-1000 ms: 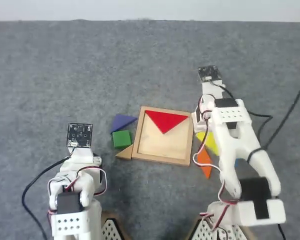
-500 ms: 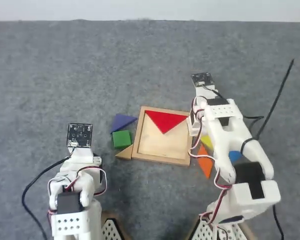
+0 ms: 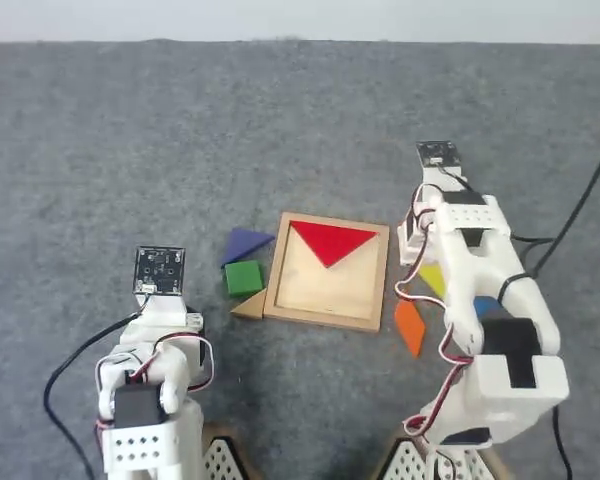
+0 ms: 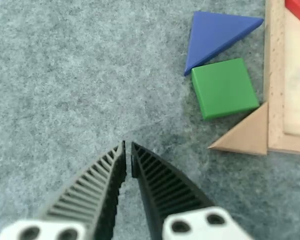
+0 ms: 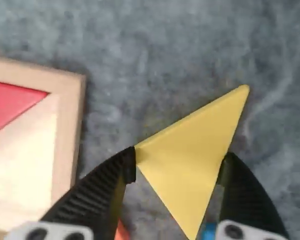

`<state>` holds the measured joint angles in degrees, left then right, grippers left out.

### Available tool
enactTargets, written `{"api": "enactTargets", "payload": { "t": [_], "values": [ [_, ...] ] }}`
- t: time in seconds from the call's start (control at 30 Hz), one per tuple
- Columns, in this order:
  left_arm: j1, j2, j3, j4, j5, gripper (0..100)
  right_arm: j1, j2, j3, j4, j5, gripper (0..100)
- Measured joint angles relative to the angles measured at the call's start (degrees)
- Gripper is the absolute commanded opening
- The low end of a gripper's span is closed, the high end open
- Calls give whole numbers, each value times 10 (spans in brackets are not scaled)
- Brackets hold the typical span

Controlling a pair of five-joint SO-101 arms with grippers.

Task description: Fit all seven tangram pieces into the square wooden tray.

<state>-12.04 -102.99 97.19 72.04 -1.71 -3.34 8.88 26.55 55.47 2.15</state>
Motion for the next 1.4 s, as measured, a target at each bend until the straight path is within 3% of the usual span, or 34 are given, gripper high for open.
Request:
{"api": "enactTargets", "payload": {
  "t": [0.5,1.07,1.4],
  "values": [
    [0,0,0,0,0,18,-10,-84,8,45,4,262],
    [0,0,0,0,0,18,-10,67,-62,29,4,258],
    [0,0,0,0,0,18,-7,64,-66,29,5,73]
  ]
}}
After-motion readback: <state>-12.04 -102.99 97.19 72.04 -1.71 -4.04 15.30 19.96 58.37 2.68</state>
